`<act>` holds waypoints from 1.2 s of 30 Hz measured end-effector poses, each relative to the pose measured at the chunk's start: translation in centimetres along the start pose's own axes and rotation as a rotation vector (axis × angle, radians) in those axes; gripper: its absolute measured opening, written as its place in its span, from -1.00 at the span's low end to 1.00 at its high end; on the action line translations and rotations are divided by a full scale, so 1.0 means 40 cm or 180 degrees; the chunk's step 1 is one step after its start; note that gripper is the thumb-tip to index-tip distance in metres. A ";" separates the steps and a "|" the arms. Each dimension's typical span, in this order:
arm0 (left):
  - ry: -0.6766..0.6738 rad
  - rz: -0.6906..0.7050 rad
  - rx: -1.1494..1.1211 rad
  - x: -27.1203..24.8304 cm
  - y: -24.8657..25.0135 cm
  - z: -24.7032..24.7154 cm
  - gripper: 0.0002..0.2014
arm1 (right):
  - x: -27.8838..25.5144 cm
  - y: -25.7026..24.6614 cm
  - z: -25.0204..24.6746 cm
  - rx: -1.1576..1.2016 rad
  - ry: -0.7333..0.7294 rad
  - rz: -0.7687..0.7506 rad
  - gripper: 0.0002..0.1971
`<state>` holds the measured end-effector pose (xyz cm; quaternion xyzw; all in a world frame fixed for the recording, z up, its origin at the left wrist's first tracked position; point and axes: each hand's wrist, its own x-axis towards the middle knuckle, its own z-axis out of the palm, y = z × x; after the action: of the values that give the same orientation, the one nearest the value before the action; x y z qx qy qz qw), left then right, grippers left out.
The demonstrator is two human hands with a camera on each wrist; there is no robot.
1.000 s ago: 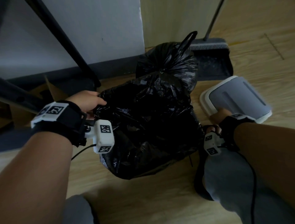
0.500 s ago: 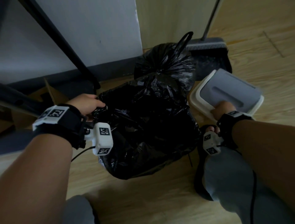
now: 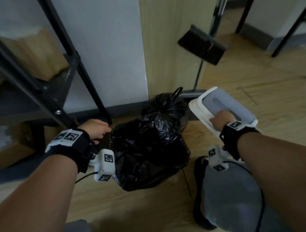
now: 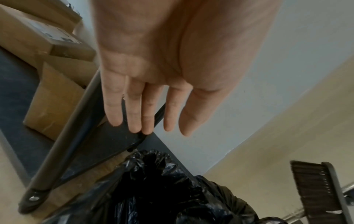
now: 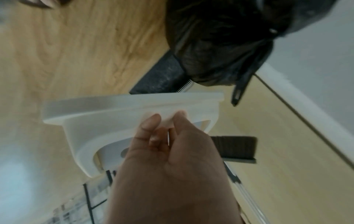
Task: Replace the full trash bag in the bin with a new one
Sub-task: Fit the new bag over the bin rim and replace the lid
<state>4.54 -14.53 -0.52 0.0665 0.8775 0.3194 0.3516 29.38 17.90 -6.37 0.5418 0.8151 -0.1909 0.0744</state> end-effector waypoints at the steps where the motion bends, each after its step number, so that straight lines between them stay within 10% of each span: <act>1: -0.0002 0.0017 -0.0013 -0.016 0.000 -0.003 -0.66 | -0.017 -0.020 -0.029 0.0023 0.0066 -0.0129 -0.58; 15: -0.0215 0.0011 -0.1243 -0.102 0.014 0.013 -0.57 | -0.301 -0.288 -0.189 -0.0542 -0.0423 -0.2372 -0.76; 36: -0.0316 -0.0218 -0.0758 -0.108 -0.054 0.056 -0.39 | -0.417 -0.327 0.059 -0.2398 -0.1438 -0.3613 -0.87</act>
<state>9.47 -16.57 -0.57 0.0099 0.8166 0.4054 0.4107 23.96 -1.71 -0.05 -0.0810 0.9464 -0.0134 0.3125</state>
